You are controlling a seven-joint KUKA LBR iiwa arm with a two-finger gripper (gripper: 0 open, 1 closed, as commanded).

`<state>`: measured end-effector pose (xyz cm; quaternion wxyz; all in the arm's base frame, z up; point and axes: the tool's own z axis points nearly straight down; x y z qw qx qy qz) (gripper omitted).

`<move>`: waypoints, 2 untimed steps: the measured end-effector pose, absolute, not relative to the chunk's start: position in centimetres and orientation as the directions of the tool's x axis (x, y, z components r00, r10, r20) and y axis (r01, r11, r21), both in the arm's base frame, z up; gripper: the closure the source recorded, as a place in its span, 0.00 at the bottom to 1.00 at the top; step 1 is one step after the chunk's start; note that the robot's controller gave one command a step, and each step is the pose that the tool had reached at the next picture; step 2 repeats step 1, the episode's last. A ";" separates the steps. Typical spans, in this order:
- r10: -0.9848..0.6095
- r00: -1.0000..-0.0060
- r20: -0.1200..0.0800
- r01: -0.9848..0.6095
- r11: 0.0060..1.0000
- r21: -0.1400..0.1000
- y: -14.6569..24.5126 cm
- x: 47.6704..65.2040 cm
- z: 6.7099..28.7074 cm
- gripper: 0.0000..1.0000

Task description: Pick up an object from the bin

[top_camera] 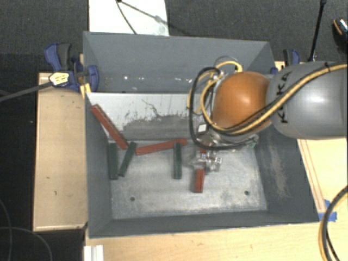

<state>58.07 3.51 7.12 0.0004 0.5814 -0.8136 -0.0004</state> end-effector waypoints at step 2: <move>-0.954 -0.299 -0.006 -0.954 0.299 -0.007 7.5 58.3 20.3 1.00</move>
Offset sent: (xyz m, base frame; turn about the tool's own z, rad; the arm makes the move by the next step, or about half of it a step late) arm 0.0011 0.0378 0.1267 -0.0223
